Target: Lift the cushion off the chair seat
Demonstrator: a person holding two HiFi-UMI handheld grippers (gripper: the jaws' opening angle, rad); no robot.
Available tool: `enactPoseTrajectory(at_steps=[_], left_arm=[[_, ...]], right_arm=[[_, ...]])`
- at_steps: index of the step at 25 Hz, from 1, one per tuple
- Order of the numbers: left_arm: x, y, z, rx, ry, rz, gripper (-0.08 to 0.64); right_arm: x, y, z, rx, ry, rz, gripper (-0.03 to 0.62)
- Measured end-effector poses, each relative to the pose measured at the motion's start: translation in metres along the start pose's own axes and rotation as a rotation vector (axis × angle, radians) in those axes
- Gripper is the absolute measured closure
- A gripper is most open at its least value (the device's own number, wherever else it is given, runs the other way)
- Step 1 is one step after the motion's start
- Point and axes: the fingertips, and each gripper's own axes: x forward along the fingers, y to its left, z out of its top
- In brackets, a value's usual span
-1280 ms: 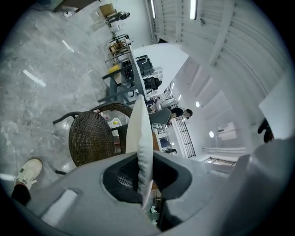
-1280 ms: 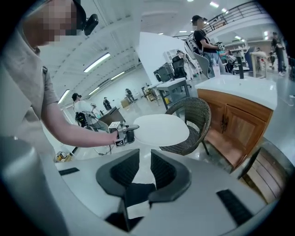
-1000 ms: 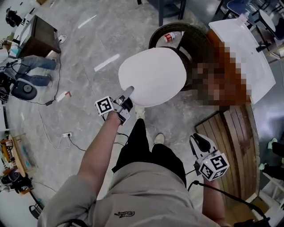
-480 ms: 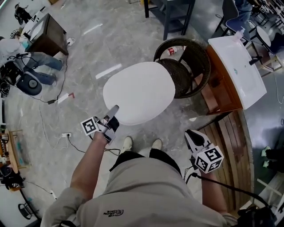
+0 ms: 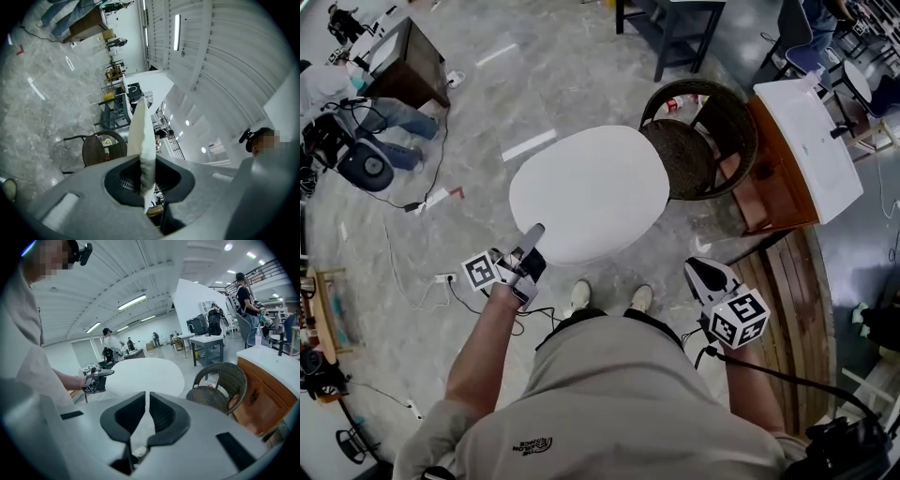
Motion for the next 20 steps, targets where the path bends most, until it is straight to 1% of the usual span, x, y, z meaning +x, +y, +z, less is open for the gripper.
enactPoseTrajectory(at_steps=[7, 12, 20], left_arm=[[-0.046, 0.006, 0.022, -0.027, -0.008, -0.011, 0.518], [-0.087, 0.013, 0.061, -0.044, 0.010, -0.026, 0.518], [-0.098, 0.022, 0.074, -0.045, 0.046, -0.050, 0.518]], right_arm=[[0.024, 0.048, 0.009, -0.036, 0.018, 0.000, 0.566], [0.052, 0.098, 0.023, -0.051, 0.039, -0.031, 0.578], [0.074, 0.122, 0.023, -0.056, 0.038, -0.045, 0.578]])
